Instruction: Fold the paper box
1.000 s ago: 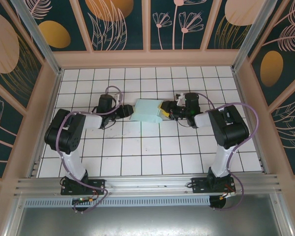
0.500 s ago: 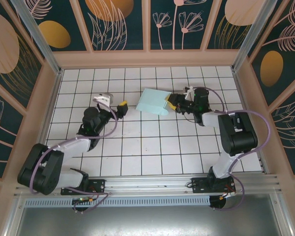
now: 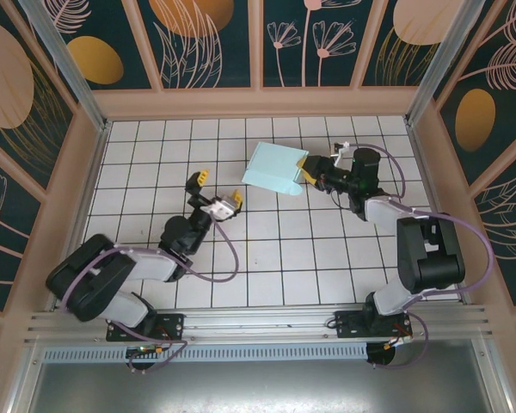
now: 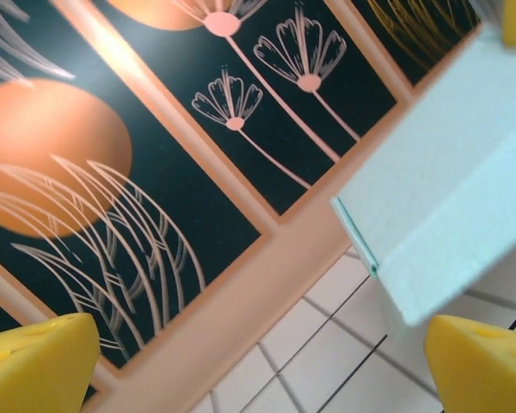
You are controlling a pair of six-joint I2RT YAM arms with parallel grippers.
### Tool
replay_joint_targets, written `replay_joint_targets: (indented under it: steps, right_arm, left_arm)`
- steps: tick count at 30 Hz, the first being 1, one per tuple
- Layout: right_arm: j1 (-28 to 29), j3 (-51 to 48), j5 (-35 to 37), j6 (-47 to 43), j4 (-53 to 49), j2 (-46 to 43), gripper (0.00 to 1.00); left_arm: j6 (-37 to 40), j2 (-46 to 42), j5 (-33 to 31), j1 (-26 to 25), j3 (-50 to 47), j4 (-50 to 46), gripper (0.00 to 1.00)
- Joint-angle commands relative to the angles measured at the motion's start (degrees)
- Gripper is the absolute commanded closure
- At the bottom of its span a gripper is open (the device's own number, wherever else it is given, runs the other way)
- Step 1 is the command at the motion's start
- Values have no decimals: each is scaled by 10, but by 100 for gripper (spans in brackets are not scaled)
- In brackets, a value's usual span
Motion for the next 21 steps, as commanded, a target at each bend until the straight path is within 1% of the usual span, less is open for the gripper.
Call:
replay_joint_targets:
  steps: [1,3,6,8,12,16,21]
  right_arm:
    - [-3,-6,-27,1,1,-29,56]
    - [-4,-6,-37,2,1,-36,56]
    - [-3,-9,-47,7,4,-42,56]
    - [-3,-12,-54,14,10,-43,56]
    - [0,-28,-65,47,51,-42,56]
    - [3,-35,-69,63,69,-42,56]
    - [10,-35,-70,72,76,-37,56]
  left_arm:
    - [193,65,-79,-24,5,212,3]
    - [236,93,-98,-32,26,212,3]
    - [257,112,-102,-35,49,212,4]
    - [272,140,-102,-35,64,213,5]
    - [309,180,-106,-38,95,213,6]
    - [312,199,-110,-40,117,212,10]
    - [330,213,-90,-46,122,213,11]
